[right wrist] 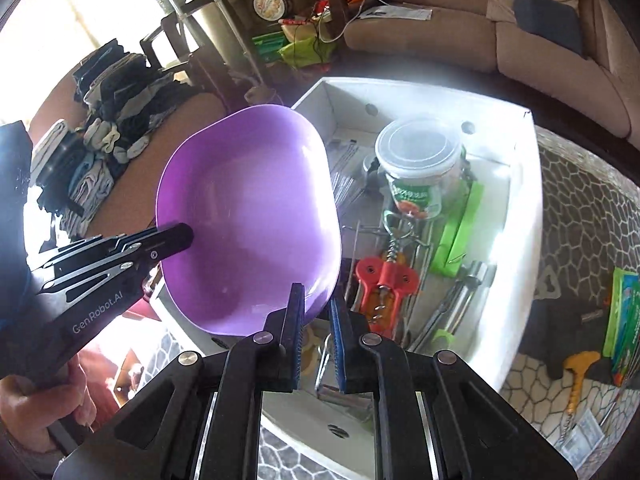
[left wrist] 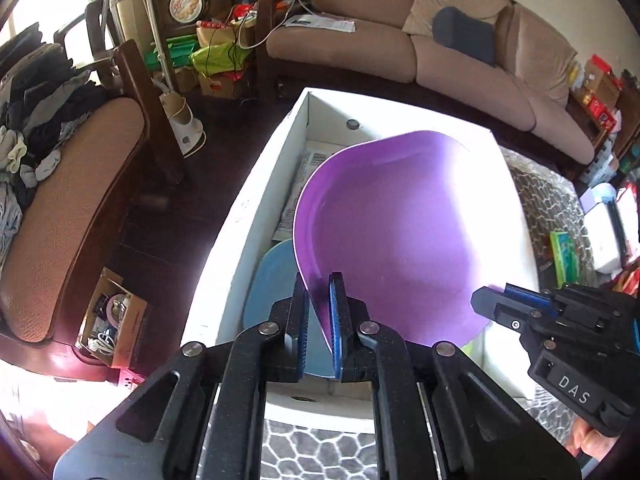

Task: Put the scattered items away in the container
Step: 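Lower the purple plate into the white box and open the left gripper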

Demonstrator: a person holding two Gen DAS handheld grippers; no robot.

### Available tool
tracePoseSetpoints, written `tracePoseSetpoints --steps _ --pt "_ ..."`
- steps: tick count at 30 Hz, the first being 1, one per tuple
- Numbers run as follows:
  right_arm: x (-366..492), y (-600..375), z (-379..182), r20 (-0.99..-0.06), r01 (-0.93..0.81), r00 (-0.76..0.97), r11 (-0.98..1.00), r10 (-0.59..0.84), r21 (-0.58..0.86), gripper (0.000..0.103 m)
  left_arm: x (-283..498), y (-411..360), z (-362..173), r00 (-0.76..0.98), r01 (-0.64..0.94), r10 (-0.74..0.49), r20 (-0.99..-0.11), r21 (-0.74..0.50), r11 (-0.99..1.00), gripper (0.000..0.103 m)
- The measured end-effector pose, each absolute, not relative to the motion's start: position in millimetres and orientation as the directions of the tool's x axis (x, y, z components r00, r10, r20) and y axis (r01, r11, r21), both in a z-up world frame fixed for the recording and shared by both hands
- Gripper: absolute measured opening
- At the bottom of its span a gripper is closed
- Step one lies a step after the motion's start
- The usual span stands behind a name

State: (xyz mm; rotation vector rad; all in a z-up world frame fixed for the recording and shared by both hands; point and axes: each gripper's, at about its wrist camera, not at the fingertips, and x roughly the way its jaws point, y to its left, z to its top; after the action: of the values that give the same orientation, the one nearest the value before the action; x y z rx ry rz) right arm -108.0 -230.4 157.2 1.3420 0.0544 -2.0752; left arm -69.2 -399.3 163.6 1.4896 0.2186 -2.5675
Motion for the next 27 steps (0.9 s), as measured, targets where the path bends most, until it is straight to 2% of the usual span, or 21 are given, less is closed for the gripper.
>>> tracePoseSetpoints --steps 10,16,20,21,23,24,27 --pt "-107.3 -250.4 102.7 -0.854 0.457 -0.149 -0.8 -0.499 0.388 0.013 -94.3 -413.7 103.5 -0.38 0.144 -0.077 -0.922 0.023 -0.989 0.012" --pt "-105.8 -259.3 96.2 -0.863 0.471 -0.09 -0.785 -0.496 0.402 0.018 -98.9 -415.0 82.0 -0.352 0.14 -0.111 -0.929 0.065 -0.988 0.015" --pt "-101.9 -261.8 103.8 -0.876 0.521 -0.098 -0.774 -0.473 0.36 0.021 -100.9 -416.6 85.2 -0.354 0.123 -0.144 -0.924 0.106 -0.987 0.017" --pt "-102.9 -259.5 106.6 -0.876 0.524 -0.106 -0.776 -0.47 0.352 0.024 -101.3 -416.7 87.4 -0.356 0.12 -0.147 -0.923 0.111 -0.987 0.019" --pt "-106.6 -254.2 111.1 -0.876 0.521 -0.12 -0.781 -0.467 0.345 0.026 -102.2 -417.7 93.6 -0.367 0.118 -0.146 -0.919 0.11 -0.987 0.03" --pt "-108.9 -251.7 112.9 -0.876 0.516 -0.122 -0.784 -0.467 0.346 0.031 -101.7 -417.4 96.4 -0.374 0.115 -0.133 -0.918 0.097 -0.989 0.034" --pt "-112.9 -249.2 122.5 -0.876 0.521 -0.163 -0.793 -0.454 0.314 0.054 -99.0 -416.7 104.9 -0.391 0.112 -0.125 -0.912 0.087 -0.99 0.037"
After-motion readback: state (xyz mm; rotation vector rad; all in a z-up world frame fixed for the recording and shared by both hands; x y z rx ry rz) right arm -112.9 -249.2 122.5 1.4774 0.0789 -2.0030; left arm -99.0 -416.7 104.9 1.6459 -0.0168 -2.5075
